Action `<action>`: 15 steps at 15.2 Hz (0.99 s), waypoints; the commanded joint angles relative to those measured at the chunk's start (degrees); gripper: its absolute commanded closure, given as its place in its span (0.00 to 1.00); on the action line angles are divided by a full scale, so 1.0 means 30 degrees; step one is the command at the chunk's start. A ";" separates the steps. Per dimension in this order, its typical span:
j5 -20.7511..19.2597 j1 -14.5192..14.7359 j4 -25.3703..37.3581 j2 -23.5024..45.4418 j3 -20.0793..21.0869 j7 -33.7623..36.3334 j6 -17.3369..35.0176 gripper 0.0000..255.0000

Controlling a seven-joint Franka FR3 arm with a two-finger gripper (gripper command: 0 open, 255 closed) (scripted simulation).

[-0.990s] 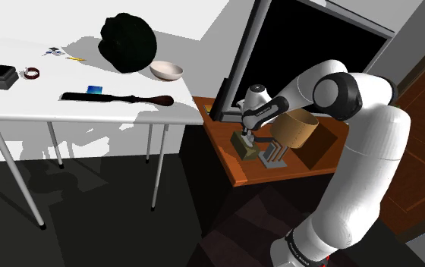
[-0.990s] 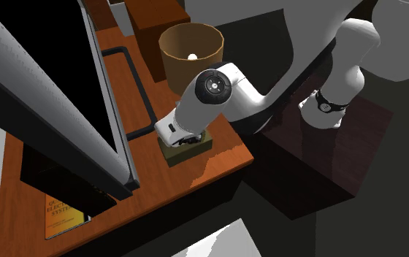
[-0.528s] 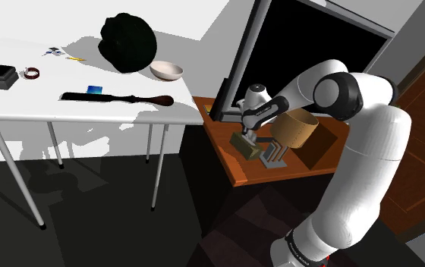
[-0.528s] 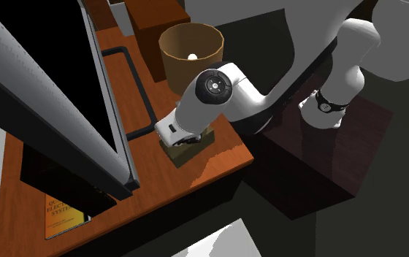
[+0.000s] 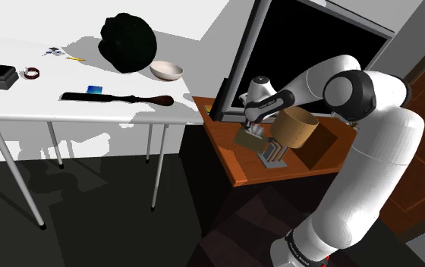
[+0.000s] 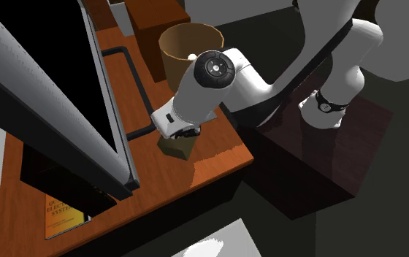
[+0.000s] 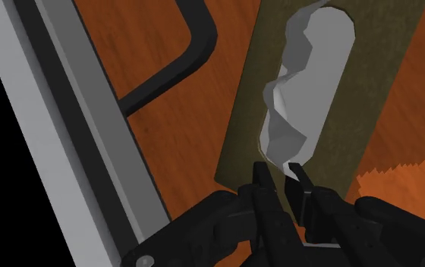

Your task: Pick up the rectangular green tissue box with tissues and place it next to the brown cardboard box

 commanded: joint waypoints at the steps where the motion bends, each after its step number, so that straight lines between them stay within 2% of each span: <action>1: 0.0092 -0.0002 0.0076 -0.0333 0.0029 -0.0196 -0.0398 1.00; 15: 0.0724 0.0111 0.1115 -0.2492 0.0226 -0.1485 -0.3459 1.00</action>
